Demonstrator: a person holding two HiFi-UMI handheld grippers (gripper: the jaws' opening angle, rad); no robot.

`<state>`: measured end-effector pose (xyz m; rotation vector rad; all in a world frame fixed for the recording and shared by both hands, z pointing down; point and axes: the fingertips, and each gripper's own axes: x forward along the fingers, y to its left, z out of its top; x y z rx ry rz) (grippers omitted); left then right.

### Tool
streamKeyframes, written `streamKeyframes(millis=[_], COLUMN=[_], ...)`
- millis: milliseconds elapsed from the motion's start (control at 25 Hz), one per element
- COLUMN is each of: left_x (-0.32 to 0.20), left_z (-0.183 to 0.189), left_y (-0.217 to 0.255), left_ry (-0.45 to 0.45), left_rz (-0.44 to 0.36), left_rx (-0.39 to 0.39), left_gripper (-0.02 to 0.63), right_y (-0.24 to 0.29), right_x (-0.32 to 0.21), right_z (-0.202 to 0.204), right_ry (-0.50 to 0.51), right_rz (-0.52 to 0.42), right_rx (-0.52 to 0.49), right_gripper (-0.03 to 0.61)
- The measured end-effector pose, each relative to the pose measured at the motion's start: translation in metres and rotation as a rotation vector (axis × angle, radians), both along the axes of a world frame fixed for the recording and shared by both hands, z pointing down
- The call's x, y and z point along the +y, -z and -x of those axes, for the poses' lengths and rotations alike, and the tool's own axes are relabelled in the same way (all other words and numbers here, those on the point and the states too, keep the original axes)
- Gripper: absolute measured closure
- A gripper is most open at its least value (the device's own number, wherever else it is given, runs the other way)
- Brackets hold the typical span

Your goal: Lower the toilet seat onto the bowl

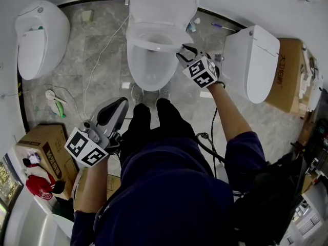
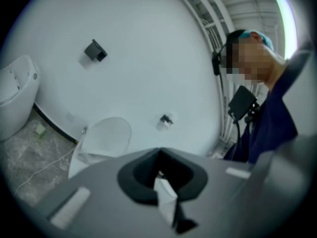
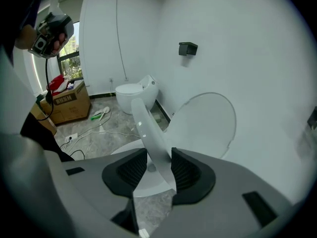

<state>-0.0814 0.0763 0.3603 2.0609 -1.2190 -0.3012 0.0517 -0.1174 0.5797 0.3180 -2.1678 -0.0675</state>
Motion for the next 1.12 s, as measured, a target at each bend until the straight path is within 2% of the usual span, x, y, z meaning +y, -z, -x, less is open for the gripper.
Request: streamKeyframes(millis=[360, 1120], left_x=[-0.006, -0.012], left_z=[-0.007, -0.004], left_y=[-0.007, -0.020], left_ry=[-0.003, 0.015], left_rz=[0.012, 0.034], left_rx=[0.017, 0.044], left_gripper=[0.609, 0.609], right_y=[-0.010, -0.044], right_x=[0.012, 0.052], right_z=[-0.002, -0.005], right_ry=[0.087, 0.249], right_rz=[-0.017, 0.027], right_rx=[0.048, 0.148], right_gripper=[0.433, 0.419])
